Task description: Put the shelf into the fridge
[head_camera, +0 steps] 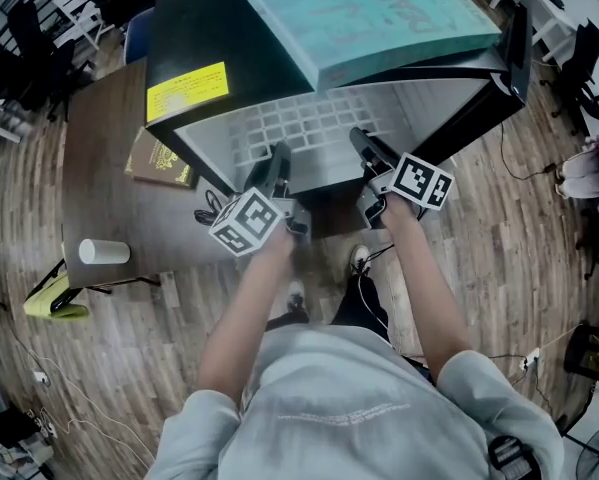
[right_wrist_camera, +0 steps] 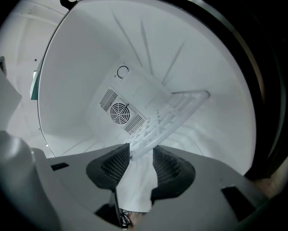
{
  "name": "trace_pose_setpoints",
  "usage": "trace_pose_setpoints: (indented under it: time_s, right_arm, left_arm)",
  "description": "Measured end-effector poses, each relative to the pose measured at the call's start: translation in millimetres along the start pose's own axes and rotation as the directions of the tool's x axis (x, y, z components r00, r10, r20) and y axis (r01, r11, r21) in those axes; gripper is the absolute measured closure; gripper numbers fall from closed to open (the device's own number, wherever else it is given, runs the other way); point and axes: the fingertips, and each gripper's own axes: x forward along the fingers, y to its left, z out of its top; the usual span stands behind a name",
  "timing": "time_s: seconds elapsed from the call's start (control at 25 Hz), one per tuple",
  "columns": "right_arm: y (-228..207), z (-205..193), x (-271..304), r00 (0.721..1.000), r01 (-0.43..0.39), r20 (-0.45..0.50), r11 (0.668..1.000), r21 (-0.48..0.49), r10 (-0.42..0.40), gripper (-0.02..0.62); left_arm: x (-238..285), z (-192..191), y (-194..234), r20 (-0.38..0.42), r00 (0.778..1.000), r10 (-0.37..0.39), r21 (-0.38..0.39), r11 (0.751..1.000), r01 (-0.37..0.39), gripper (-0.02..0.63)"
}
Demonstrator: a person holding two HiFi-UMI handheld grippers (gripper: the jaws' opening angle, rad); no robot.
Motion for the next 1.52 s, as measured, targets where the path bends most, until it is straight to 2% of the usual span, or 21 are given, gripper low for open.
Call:
trace_pose_setpoints:
  time_s: [0.08, 0.2, 0.36, 0.48, 0.56, 0.6, 0.72, 0.92, 1.0, 1.2, 1.44, 1.52]
  right_arm:
    - [1, -2, -3, 1.000, 0.031, -0.006, 0.999, -0.010, -0.031, 0.437]
    - [1, -6, -19, 0.994, 0.105, -0.013, 0.990, -0.098, -0.107, 0.439]
    - [-5, -15, -55, 0.980, 0.199, 0.013, 0.963, -0.183, -0.200, 0.470]
    - [-6, -13, -87, 0.961, 0.275, 0.043, 0.924, -0.266, -0.273, 0.512]
    - [-2, -7, -105, 0.949, 0.313, 0.072, 0.892, -0.327, -0.307, 0.539]
    - [2, -5, -114, 0.944, 0.327, 0.086, 0.877, -0.353, -0.317, 0.549]
    - [22, 5, -135, 0.939, 0.343, 0.128, 0.835, -0.431, -0.320, 0.560]
    - [66, 24, -166, 0.934, 0.358, 0.201, 0.739, -0.570, -0.297, 0.566]
    - [89, 33, -175, 0.937, 0.350, 0.228, 0.708, -0.614, -0.265, 0.569]
    - [147, 48, -189, 0.952, 0.301, 0.260, 0.627, -0.718, -0.159, 0.571]
    - [195, 61, -199, 0.961, 0.239, 0.273, 0.615, -0.751, -0.040, 0.574]
    - [203, 62, -198, 0.963, 0.231, 0.269, 0.598, -0.767, -0.027, 0.574]
  left_arm:
    - [-4, -2, 0, -0.022, 1.000, -0.013, -0.011, 1.000, 0.012, 0.500]
    - [-17, -8, -1, -0.071, 0.997, -0.006, 0.013, 1.000, 0.007, 0.502]
    - [-46, -20, 1, -0.132, 0.991, 0.012, 0.134, 0.991, 0.006, 0.509]
    - [-65, -19, -4, -0.171, 0.985, 0.010, 0.262, 0.964, 0.036, 0.534]
    - [-77, -11, -12, -0.180, 0.984, -0.010, 0.354, 0.932, 0.074, 0.559]
    - [-82, -6, -18, -0.183, 0.983, -0.022, 0.408, 0.908, 0.096, 0.569]
    - [-96, 11, -38, -0.181, 0.982, -0.053, 0.570, 0.808, 0.149, 0.586]
    - [-117, 38, -80, -0.181, 0.976, -0.117, 0.714, 0.667, 0.213, 0.588]
    - [-126, 51, -101, -0.172, 0.973, -0.155, 0.745, 0.625, 0.231, 0.586]
    - [-142, 83, -144, -0.122, 0.964, -0.235, 0.787, 0.570, 0.238, 0.586]
    - [-155, 91, -180, -0.107, 0.952, -0.287, 0.820, 0.515, 0.248, 0.586]
    - [-158, 91, -188, -0.111, 0.948, -0.299, 0.817, 0.515, 0.259, 0.586]
